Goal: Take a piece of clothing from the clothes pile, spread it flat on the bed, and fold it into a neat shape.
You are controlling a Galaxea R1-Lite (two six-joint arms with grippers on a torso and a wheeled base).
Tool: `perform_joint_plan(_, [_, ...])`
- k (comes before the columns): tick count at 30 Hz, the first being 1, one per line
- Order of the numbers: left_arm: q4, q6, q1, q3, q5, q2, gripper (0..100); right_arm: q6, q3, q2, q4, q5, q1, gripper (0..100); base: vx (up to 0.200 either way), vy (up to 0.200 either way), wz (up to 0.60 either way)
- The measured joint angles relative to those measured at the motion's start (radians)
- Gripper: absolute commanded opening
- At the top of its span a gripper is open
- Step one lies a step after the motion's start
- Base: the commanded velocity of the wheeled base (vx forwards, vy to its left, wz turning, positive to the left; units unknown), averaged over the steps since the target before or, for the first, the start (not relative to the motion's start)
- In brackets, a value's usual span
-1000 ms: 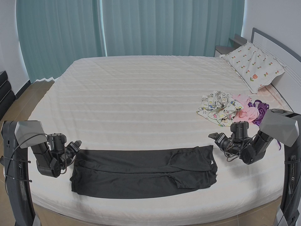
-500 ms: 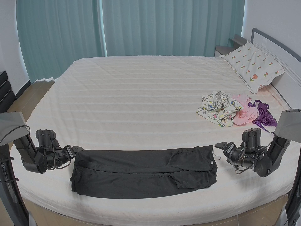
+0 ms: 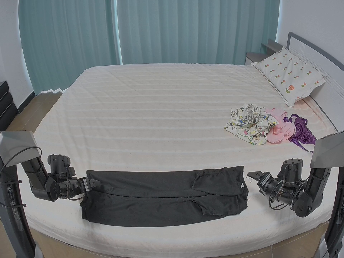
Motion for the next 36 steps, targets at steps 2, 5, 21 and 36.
perform_joint_plan(2, [-0.022, 0.002, -0.001, -0.002, 0.004, 0.024, 100, 0.0, 0.008, 0.006, -0.003, 0.0, 0.001, 100, 0.0, 0.0, 0.0])
perform_joint_plan(5, [-0.068, 0.001, -0.002, -0.002, 0.004, 0.054, 100, 0.0, 0.013, 0.012, -0.007, 0.0, 0.002, 100, 0.0, 0.0, 0.0])
perform_joint_plan(21, [-0.135, 0.026, -0.01, 0.008, -0.066, 0.116, 100, 0.002, 0.022, 0.015, -0.009, 0.021, 0.004, 100, 0.0, 0.0, 0.0])
perform_joint_plan(36, [-0.145, 0.036, -0.009, 0.013, -0.071, 0.122, 0, 0.001, 0.024, 0.013, -0.01, 0.021, 0.003, 100, 0.0, 0.0, 0.0])
